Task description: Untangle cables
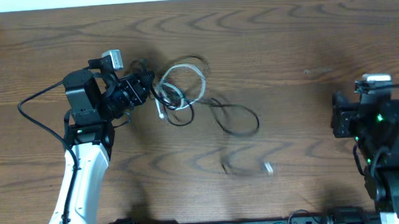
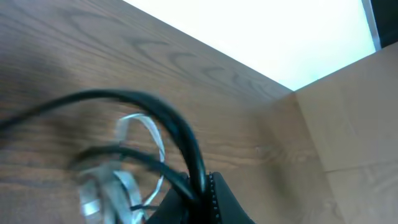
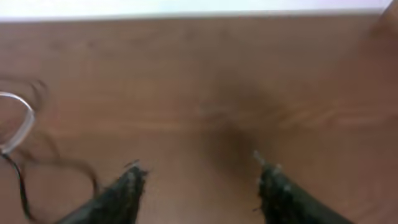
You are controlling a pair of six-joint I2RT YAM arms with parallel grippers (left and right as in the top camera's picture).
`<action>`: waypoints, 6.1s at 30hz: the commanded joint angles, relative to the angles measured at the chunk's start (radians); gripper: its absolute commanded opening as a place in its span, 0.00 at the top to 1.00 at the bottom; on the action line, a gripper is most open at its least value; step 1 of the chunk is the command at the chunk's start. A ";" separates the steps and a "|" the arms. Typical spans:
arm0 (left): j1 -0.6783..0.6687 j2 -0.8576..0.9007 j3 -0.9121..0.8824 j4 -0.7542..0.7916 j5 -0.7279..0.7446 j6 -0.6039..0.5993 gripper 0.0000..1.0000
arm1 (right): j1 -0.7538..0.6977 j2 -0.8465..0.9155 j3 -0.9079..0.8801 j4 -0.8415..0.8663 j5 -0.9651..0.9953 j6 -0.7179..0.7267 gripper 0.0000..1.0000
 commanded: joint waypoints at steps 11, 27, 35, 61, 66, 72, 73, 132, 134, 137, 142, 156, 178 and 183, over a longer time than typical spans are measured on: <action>-0.001 -0.002 0.016 0.444 0.463 -0.142 0.92 | -0.001 0.309 0.006 0.129 -0.705 0.015 0.03; -0.257 -0.002 0.016 0.824 0.549 -0.261 0.92 | 0.209 0.518 0.006 0.511 -1.093 -0.213 0.07; -0.356 -0.002 0.016 0.824 0.507 -0.200 0.92 | 0.285 0.553 0.006 0.521 -1.090 -0.304 0.36; -0.413 -0.001 0.016 0.824 0.494 -0.174 0.92 | 0.426 0.566 0.006 0.682 -0.715 0.327 0.76; -0.413 -0.001 0.016 0.823 0.493 -0.174 0.92 | 0.426 0.566 0.006 0.685 -0.715 0.327 0.88; -0.413 -0.001 0.016 0.823 0.489 -0.174 0.92 | 0.433 0.566 0.006 0.685 -0.707 0.331 0.99; -0.413 -0.001 0.016 0.823 0.489 -0.174 0.92 | 0.438 0.566 0.006 0.685 -0.706 0.331 0.99; -0.024 0.000 0.016 0.370 0.428 -0.065 0.92 | -0.094 0.509 0.007 0.112 -0.866 -0.072 0.01; -0.055 0.000 0.016 0.370 0.423 -0.065 0.92 | -0.067 0.509 0.007 0.184 -1.019 -0.121 0.01; -0.113 0.000 0.016 0.376 0.384 -0.065 0.92 | -0.008 0.509 0.007 0.267 -1.110 -0.146 0.01; -0.187 0.000 0.016 0.483 0.372 -0.091 0.92 | 0.096 0.509 0.007 0.312 -1.092 -0.146 0.01; -0.373 -0.001 0.016 0.753 0.372 -0.314 0.92 | 0.235 0.513 0.007 0.318 -0.657 0.056 0.01; -0.415 0.000 0.016 0.865 0.298 -0.449 0.92 | 0.286 0.644 0.006 0.421 -0.650 0.204 0.01; -0.415 0.000 0.016 0.865 0.298 -0.449 0.92 | 0.328 0.644 0.006 0.465 -0.649 0.211 0.01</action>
